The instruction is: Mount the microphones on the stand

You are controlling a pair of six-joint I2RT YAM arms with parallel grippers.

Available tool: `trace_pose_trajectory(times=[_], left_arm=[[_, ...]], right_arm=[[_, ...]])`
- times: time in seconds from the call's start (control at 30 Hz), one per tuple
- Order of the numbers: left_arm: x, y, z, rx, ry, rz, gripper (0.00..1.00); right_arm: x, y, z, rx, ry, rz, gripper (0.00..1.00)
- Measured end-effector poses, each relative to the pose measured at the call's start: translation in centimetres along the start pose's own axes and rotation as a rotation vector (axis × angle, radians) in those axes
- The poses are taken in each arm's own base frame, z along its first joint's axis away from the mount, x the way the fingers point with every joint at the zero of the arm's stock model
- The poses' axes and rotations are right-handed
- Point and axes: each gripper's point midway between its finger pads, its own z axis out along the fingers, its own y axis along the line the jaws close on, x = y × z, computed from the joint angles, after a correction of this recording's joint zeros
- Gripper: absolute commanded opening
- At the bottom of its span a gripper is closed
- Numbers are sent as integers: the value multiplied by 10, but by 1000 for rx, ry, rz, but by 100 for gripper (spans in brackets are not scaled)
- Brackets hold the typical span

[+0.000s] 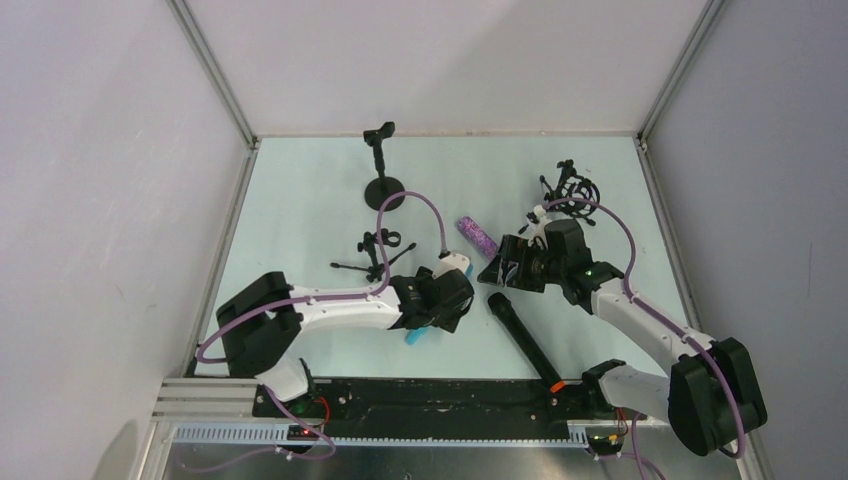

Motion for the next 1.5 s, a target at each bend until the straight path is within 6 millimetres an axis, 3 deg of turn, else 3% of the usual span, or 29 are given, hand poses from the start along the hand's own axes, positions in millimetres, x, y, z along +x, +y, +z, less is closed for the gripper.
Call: trace_pose_trajectory(times=[0.23, 0.37, 0.53, 0.7, 0.9, 1.1, 1.27, 1.5], left_arm=[[-4, 0, 1, 6, -9, -1, 86], [-15, 2, -9, 28, -41, -11, 91], [-54, 5, -53, 105, -187, -46, 95], [-94, 12, -110, 190, -365, -95, 100], [-128, 34, -182, 268, -585, -180, 100], [-146, 63, -239, 307, -771, -275, 100], [-139, 84, -251, 285, -840, -329, 100], [-129, 95, -241, 234, -845, -330, 100]], right_arm=[[0, 2, 1, -15, 2, -2, 100], [-1, 4, 1, -21, -1, -5, 100], [-4, 9, -3, -40, -14, -10, 100], [-18, 26, -20, -98, -88, -34, 100], [-47, 52, -60, -189, -260, -97, 100], [-76, 78, -116, -264, -485, -170, 100], [-93, 105, -156, -308, -619, -229, 100], [-107, 122, -188, -327, -735, -256, 100]])
